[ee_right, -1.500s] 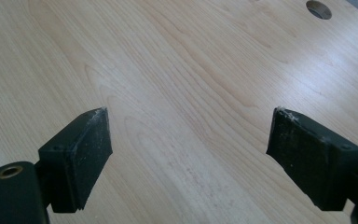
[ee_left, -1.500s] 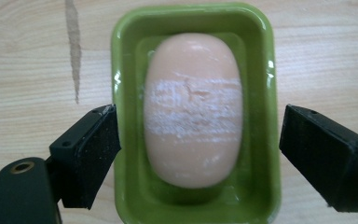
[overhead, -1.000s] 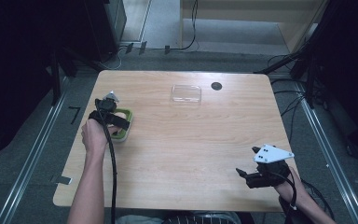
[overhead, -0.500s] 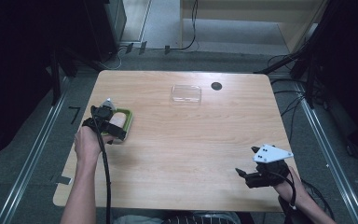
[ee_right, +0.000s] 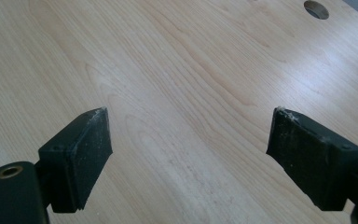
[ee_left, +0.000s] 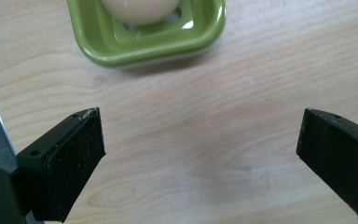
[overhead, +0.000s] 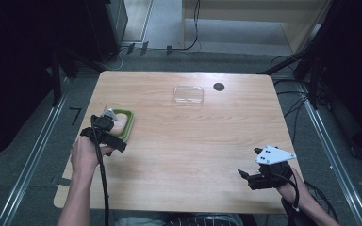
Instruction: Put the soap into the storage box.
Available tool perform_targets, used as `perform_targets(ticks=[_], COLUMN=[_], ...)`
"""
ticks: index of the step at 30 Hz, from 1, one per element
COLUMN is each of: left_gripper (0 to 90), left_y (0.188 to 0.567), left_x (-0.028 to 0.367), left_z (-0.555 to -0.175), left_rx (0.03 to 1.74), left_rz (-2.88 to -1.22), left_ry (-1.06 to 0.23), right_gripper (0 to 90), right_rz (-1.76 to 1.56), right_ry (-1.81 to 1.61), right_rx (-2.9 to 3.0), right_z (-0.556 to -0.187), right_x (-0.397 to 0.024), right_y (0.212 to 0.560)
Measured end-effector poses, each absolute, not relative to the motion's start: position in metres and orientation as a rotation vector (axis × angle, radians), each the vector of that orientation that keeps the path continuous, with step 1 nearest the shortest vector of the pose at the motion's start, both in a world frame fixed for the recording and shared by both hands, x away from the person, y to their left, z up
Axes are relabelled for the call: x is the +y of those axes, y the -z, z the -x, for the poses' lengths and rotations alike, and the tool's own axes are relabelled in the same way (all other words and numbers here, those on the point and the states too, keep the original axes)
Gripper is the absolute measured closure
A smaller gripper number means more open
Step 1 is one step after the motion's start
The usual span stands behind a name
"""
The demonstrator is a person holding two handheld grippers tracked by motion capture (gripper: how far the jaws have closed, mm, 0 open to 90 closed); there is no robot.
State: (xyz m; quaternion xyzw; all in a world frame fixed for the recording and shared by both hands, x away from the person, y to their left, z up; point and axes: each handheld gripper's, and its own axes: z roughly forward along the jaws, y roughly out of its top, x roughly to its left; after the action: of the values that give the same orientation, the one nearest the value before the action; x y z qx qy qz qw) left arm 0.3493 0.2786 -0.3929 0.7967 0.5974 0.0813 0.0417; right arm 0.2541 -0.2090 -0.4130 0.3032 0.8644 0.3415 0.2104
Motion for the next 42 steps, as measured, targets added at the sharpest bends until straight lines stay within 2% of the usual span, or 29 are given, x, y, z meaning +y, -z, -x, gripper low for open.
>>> perform_targets(ticks=[19,34,42], left_gripper=[1.2,1.3,1.2], left_y=[0.403,0.427,0.433], left_x=[0.278,0.278,0.277], left_z=[-0.309,-0.278,-0.27], left_rx=[1.801,1.813,1.774], left_rz=[-2.523,-2.59,-2.565], left_ry=[-0.187,-0.119,-0.149], right_gripper=[13.7,13.6,13.6], right_rz=[-0.836,-0.83,-0.837], right_ry=[-0.942,-0.942,-0.939], right_rx=[2.406,2.406,2.407], right_z=[-0.254,-0.254,-0.253], right_x=[-0.208,-0.208,-0.208], right_y=[0.413,0.413,0.413])
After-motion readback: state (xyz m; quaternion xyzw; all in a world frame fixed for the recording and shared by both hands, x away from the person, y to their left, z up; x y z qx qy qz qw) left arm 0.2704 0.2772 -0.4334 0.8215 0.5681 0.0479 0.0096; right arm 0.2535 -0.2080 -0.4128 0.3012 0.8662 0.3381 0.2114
